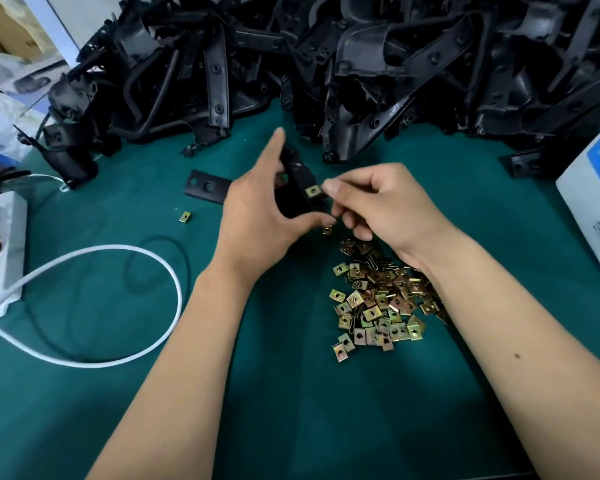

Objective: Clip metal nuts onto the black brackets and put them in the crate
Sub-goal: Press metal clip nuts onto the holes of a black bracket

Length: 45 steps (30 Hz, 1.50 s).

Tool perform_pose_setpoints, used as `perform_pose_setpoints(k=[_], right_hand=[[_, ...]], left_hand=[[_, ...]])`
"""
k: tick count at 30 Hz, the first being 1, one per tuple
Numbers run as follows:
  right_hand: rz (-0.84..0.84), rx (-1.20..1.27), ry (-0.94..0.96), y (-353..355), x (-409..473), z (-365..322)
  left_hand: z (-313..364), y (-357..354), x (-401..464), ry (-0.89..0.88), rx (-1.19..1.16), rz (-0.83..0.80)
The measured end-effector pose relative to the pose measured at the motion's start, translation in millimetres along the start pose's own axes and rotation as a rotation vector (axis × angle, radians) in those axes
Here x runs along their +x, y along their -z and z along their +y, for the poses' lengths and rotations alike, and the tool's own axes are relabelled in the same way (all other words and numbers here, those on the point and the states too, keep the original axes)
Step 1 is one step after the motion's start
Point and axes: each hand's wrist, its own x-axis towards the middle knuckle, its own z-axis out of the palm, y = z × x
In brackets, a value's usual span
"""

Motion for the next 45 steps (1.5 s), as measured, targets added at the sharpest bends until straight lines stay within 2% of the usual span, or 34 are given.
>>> perform_pose_setpoints(k=[1,3,5,7,10,13,18,22,26,28,32,35,39,42,45], right_hand=[[0.033,-0.098,0.038,4,0,0],[0.066,-0.459,0.147,12,2,2],[-0.005,-0.734,0.215,15,1,2],[-0.094,-0.865,0.224,10,-1,2],[-0.126,-0.919,0.242,3,-1,2],[-0.069,-0.961,0.272,-1,-1,3],[0.127,-0.536,0.183,4,0,1],[0.144,-0.698,0.237,6,1,3],[0.011,-0.892,0.236,0,2,5],[-0.020,-0.925,0.247,-5,1,4],[0.000,-0.970,0.287,-9,-1,5],[0.100,-0.766,0.256,-5,0,6],[0.237,-0.212,0.184,-5,3,3],[0.235,0.187,0.110,-7,1,0],[0.201,0.293,0.094,-4,0,-2]], left_hand=[[-4,2,1,0.042,0.000,0.039],[-11,6,3,0.137,-0.030,0.114],[-18,9,4,0.209,-0.071,0.168],[-20,10,5,0.229,-0.090,0.188],[-17,8,4,0.210,-0.113,0.155],[-11,7,3,0.140,-0.110,0.074],[-1,2,-1,0.040,-0.107,-0.032],[-1,1,-2,0.041,-0.078,-0.043],[-5,3,1,0.126,0.030,0.101],[-8,3,1,0.167,0.040,0.144],[-9,2,1,0.171,-0.018,0.117],[-4,1,0,0.120,-0.038,0.031],[5,0,-3,0.038,-0.051,-0.074],[10,-2,-4,0.002,-0.060,-0.112],[10,-1,-5,0.003,-0.093,-0.112]])
